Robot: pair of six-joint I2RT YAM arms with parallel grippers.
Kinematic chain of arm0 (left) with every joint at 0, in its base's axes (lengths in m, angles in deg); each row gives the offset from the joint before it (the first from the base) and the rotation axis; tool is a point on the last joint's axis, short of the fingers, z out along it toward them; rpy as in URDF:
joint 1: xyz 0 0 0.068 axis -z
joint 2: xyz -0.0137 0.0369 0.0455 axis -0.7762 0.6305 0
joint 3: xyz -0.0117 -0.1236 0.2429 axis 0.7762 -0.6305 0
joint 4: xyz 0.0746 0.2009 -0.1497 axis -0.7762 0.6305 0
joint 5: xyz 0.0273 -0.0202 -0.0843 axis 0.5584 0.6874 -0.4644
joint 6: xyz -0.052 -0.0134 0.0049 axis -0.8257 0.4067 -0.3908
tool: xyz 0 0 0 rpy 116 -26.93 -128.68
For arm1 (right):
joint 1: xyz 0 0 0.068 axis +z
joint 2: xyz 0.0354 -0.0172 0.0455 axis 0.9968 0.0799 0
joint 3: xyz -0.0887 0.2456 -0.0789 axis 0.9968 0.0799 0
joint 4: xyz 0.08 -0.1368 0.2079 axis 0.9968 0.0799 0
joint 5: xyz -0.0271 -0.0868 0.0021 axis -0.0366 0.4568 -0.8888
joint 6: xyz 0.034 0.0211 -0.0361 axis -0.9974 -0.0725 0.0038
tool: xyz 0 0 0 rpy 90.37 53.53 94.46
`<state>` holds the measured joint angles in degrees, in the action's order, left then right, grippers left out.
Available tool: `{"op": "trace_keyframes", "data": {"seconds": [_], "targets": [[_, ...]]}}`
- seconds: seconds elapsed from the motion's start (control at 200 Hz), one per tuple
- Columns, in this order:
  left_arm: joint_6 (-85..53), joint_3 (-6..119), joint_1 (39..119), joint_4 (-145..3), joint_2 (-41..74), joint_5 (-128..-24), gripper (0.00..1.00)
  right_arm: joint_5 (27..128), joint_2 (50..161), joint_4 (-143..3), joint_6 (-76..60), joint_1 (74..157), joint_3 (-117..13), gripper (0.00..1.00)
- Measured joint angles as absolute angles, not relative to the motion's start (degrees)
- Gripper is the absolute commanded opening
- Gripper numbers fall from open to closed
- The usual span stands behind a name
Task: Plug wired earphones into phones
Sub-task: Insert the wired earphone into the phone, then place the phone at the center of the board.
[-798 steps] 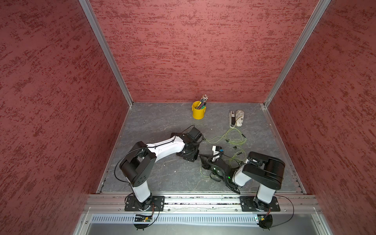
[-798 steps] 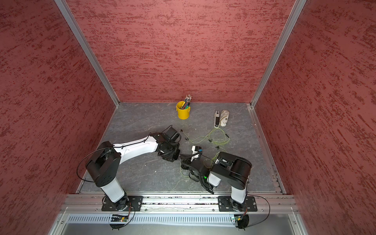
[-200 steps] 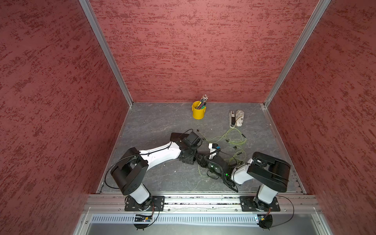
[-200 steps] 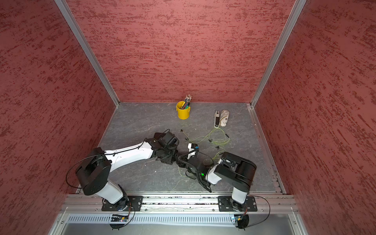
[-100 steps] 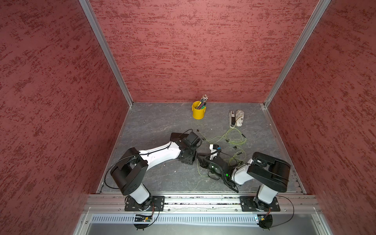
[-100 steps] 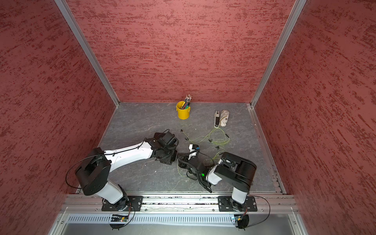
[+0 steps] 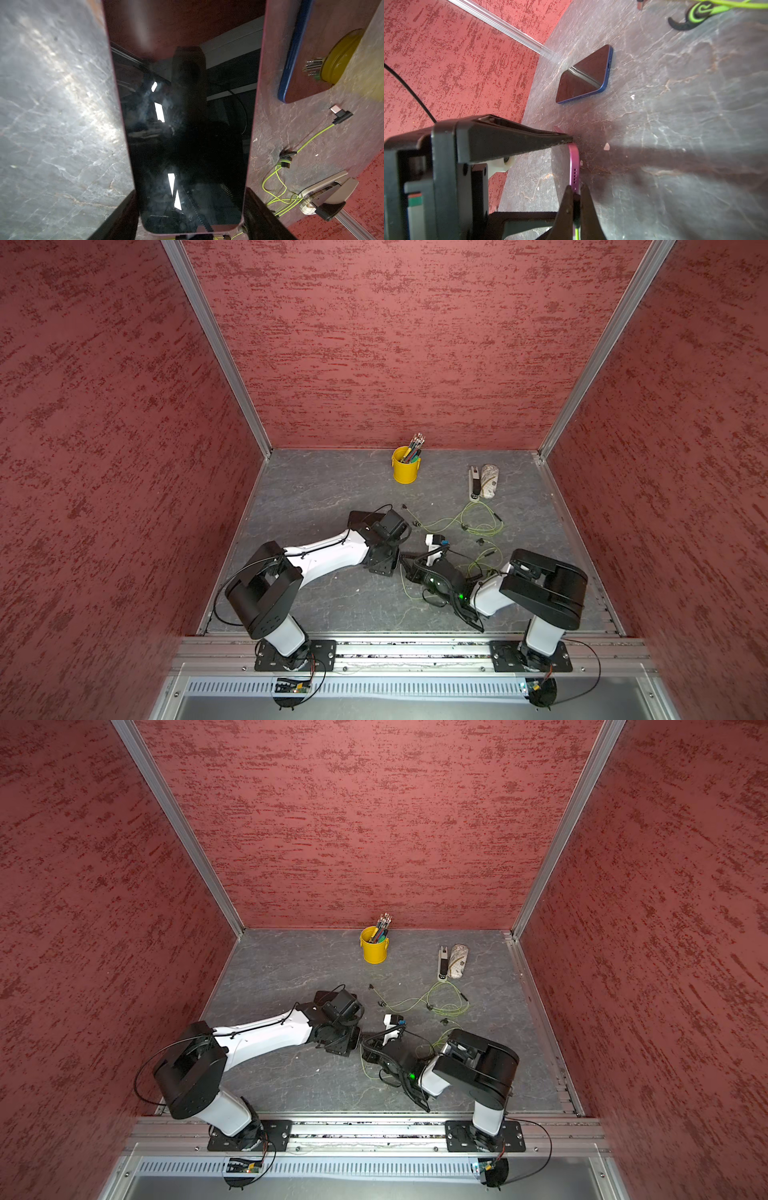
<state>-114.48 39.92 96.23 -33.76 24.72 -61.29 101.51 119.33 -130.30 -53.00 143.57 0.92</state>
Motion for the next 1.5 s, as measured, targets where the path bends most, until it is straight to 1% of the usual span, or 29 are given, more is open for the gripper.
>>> {"op": "trace_keyframes", "data": {"seconds": [0.055,0.095,0.296,0.331,0.371,0.451,0.586,0.887,1.017,1.097,1.212,1.358,1.498], "targets": [[-114.48,39.92,96.23,-33.7,24.72,-60.92,0.69,101.51,119.33,-129.6,-52.74,143.57,0.44,0.07],[-114.48,39.88,96.23,-33.7,24.72,-60.65,0.69,101.58,119.31,-128.99,-52.61,143.57,0.11,0.11],[-114.5,37.8,96.12,-33.26,24.63,-60.87,0.69,103.09,115.35,-123.28,-52.74,143.92,-0.54,0.49],[-114.5,37.37,95.99,-32.6,24.63,-60.72,0.7,103.43,114.3,-122.36,-52.81,143.94,-0.67,0.54],[-114.52,36.99,95.82,-31.56,24.63,-60.48,0.7,103.81,113.26,-121.62,-52.68,143.94,-0.74,0.57],[-114.52,36.69,95.53,-29.74,24.63,-60.04,0.72,104.33,111.44,-119.94,-52.68,143.94,-0.74,0.58],[-114.52,36.58,95.45,-27.32,24.65,-59.54,0.77,105.66,108.82,-114.91,-52.22,143.94,-0.85,0.58],[-114.55,38.13,95.42,-21.76,25.38,-57.33,1.0,110.93,102.15,-97.1,-47.47,142.91,-6.49,0.6],[-114.44,39.51,95.14,-19.6,25.16,-55.65,1.0,110.84,101.58,-91.61,-42.25,139.35,-10.07,0.58],[-113.3,40.84,94.62,-17.55,24.13,-53.79,0.99,109.66,101.76,-88.73,-38.36,135.37,-12.67,0.55],[-109.37,42.35,93.48,-15.43,20.63,-50.53,0.99,105.47,103.59,-87.04,-33.22,128.31,-16.56,0.53],[-99.64,41.5,90.4,-16.1,14.69,-47.04,0.99,99.63,112.07,-84.05,-24.66,121.49,-25.92,0.5],[-85.17,37.21,85.54,-22.22,10.67,-47.41,1.0,96.07,122.96,-79.37,-16.66,119.98,-37.52,0.48]]}}
